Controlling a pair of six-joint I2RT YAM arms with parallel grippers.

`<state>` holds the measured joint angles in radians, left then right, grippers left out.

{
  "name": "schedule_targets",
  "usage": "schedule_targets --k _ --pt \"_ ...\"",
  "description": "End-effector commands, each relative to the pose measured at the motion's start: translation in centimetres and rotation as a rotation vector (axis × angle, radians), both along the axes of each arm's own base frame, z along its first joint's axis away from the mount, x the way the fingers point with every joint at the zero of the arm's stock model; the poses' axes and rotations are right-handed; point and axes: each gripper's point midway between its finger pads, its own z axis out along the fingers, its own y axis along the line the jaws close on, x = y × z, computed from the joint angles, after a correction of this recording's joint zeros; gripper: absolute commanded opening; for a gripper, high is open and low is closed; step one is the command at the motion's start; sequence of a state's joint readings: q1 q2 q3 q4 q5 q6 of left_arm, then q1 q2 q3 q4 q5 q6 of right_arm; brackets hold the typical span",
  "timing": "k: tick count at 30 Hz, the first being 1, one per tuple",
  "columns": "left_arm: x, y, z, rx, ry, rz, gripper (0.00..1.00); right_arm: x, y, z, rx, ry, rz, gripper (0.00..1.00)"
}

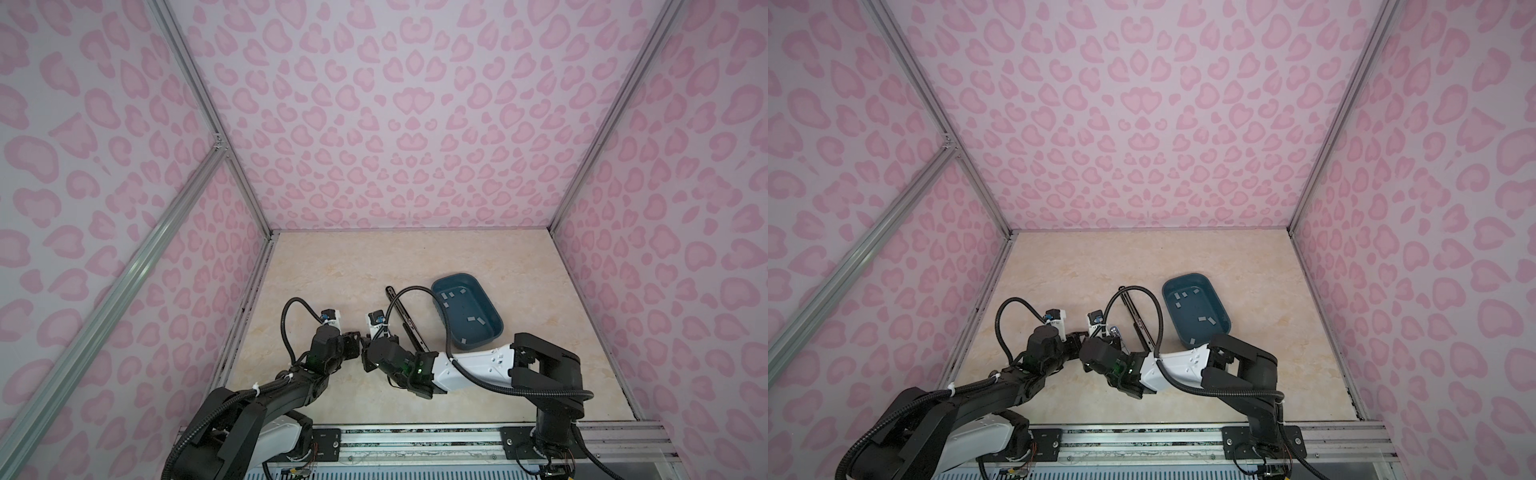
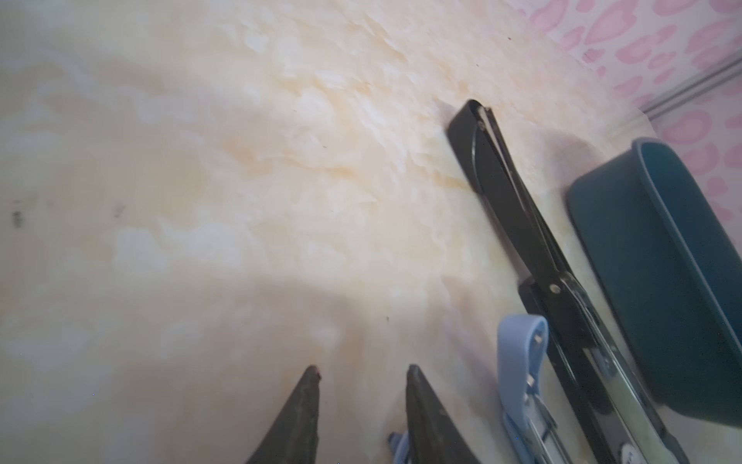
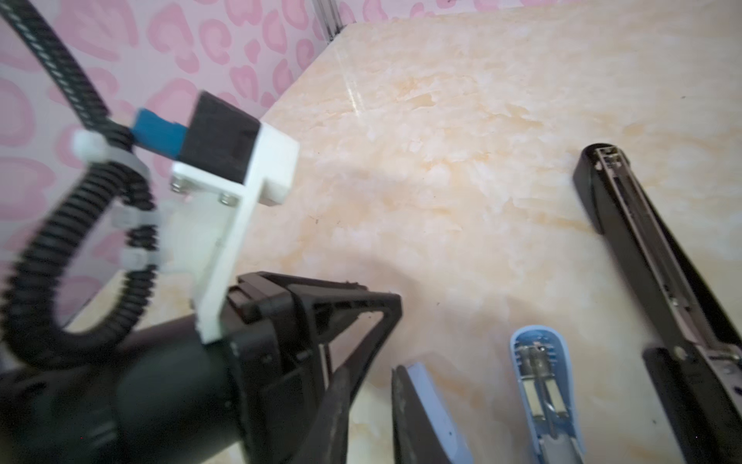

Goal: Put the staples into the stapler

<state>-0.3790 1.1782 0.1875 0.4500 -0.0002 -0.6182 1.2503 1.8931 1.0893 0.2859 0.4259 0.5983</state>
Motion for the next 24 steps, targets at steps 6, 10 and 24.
schedule_targets --k 6,10,24 --pt "0.0 2.1 0.5 -0.049 0.037 0.122 0.38 1.2 -1.7 -2.7 -0.226 -0.073 -0.085 0.2" --pt "-0.3 2.3 1.2 -0.047 0.017 0.12 0.38 1.1 -1.3 -2.9 -0.253 -0.096 -0.104 0.19" --pt "-0.8 2.6 2.6 -0.046 -0.032 0.112 0.39 1.4 -0.5 -6.1 -0.262 -0.095 -0.138 0.2"
